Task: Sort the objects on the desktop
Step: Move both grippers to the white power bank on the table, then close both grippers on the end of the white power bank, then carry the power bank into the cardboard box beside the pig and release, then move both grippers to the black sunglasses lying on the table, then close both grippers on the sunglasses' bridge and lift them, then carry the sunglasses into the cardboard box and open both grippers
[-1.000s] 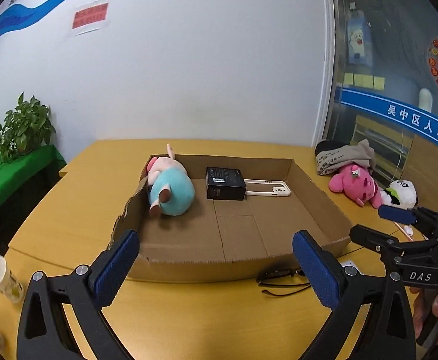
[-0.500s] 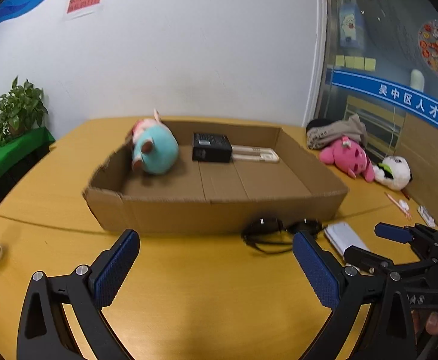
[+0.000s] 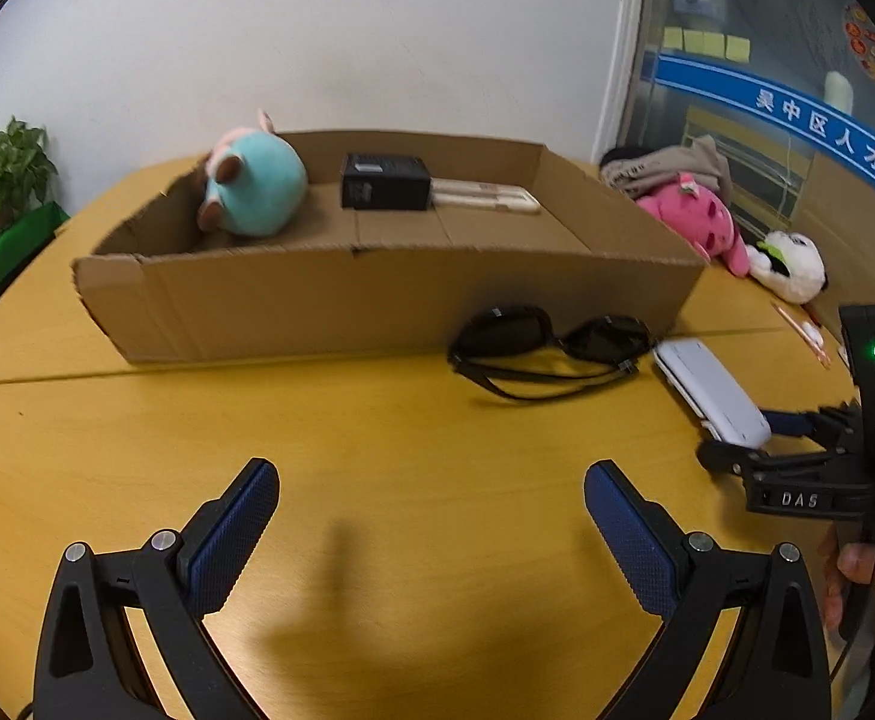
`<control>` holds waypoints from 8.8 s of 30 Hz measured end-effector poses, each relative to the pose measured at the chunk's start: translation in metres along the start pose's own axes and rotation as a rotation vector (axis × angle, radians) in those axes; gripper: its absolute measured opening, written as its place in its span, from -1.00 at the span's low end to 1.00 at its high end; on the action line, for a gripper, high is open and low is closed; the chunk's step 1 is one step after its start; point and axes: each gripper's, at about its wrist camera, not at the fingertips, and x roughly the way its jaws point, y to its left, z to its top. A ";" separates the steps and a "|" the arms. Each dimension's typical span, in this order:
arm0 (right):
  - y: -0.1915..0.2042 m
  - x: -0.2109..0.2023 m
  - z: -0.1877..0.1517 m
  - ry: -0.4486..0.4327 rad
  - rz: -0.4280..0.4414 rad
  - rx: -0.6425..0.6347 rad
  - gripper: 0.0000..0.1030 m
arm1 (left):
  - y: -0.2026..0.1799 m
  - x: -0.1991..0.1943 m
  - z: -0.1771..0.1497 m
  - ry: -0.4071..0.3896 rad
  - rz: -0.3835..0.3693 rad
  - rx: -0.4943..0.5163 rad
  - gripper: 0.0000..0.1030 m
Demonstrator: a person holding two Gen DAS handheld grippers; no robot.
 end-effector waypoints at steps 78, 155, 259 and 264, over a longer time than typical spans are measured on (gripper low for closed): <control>0.238 0.050 0.179 0.069 0.536 -0.134 0.27 | 0.210 0.104 0.141 0.239 -0.395 -0.569 -0.57; 0.058 0.038 0.074 -0.001 0.482 -0.269 0.59 | 0.004 0.037 0.059 -0.007 -0.239 0.097 1.00; 0.023 0.068 0.216 0.060 0.219 0.124 -0.53 | -0.036 0.292 0.263 0.570 -0.486 -0.221 -0.11; 0.025 0.081 0.207 0.116 0.179 0.121 -0.52 | -0.032 0.310 0.247 0.637 -0.476 -0.272 -0.06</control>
